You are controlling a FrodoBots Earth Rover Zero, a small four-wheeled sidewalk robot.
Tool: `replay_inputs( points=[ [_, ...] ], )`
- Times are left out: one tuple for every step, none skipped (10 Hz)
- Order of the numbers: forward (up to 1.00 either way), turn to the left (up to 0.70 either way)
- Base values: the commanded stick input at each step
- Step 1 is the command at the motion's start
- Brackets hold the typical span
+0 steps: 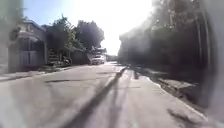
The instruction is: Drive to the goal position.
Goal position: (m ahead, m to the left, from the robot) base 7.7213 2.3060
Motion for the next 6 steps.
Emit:
replay_inputs(
  points=[
    [1.0,0.0],
    [1.0,0.0],
    [1.0,0.0],
    [1.0,0.0],
    [1.0,0.0],
    [1.0,0.0]
  ],
)
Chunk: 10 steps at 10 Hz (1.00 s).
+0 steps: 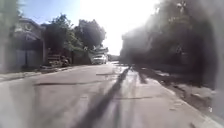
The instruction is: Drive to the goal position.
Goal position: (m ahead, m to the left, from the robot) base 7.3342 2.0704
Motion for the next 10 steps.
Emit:
replay_inputs(
  points=[
    [1.0,0.0],
    [1.0,0.0],
    [1.0,0.0],
    [1.0,0.0],
    [1.0,0.0],
    [1.0,0.0],
    [1.0,0.0],
    [1.0,-0.21],
    [1.0,-0.35],
    [1.0,-0.37]
  ],
)
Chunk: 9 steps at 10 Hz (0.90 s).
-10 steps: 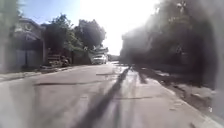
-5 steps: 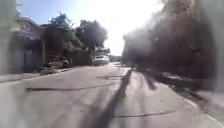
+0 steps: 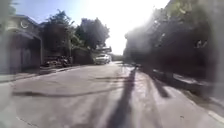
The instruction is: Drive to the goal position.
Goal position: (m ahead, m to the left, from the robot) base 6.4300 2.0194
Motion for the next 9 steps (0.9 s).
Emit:
replay_inputs(
  points=[
    [1.0,-0.38],
    [1.0,-0.38],
    [1.0,-0.37],
    [1.0,-0.07],
    [1.0,0.0],
    [1.0,0.0],
    [1.0,0.0],
    [1.0,0.0],
    [1.0,0.0]
  ],
)
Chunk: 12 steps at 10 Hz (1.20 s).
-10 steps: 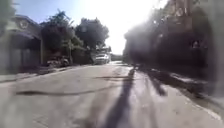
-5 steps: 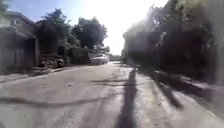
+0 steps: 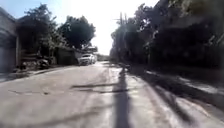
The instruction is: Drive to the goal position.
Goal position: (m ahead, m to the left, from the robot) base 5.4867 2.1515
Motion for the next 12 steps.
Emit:
replay_inputs(
  points=[
    [1.0,0.0],
    [1.0,0.0],
    [1.0,0.0],
    [1.0,0.0],
    [1.0,0.0],
    [1.0,0.0],
    [1.0,0.0],
    [1.0,0.0],
    [1.0,0.0],
    [1.0,0.0],
    [1.0,0.0],
    [1.0,0.0]
  ],
)
